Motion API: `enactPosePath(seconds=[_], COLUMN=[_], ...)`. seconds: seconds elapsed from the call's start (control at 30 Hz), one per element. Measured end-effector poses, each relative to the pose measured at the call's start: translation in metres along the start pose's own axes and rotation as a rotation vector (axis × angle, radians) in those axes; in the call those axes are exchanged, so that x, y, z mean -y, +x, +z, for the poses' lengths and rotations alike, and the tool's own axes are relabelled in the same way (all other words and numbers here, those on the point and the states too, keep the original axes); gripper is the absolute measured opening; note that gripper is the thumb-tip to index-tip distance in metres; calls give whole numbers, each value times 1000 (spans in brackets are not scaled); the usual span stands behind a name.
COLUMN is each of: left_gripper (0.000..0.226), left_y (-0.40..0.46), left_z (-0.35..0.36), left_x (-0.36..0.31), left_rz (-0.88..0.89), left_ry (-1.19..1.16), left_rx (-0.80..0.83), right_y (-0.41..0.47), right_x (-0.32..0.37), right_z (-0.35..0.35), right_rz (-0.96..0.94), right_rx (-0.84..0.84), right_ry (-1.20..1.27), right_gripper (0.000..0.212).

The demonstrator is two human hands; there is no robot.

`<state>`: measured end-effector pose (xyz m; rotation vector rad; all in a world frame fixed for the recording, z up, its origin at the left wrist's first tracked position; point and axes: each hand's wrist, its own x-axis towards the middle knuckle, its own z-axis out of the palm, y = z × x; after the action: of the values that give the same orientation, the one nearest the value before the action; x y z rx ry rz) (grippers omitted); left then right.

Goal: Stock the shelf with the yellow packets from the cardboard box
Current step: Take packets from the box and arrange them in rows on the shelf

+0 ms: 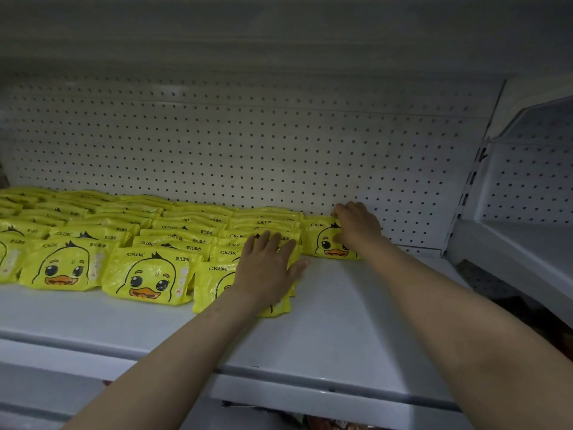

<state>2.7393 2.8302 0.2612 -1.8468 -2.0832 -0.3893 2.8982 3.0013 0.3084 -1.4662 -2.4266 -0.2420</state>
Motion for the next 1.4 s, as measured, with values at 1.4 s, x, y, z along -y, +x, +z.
enactPosePath(seconds=[1.4], left_gripper=[58], left_y=[-458], left_z=[-229], left_x=[485], left_rz=[-746], left_ry=[191], left_rx=[-253], right_y=[-220], right_x=[683], right_z=[-94], right_rz=[-925], right_rx=[-22], right_ry=[532], right_gripper=[50])
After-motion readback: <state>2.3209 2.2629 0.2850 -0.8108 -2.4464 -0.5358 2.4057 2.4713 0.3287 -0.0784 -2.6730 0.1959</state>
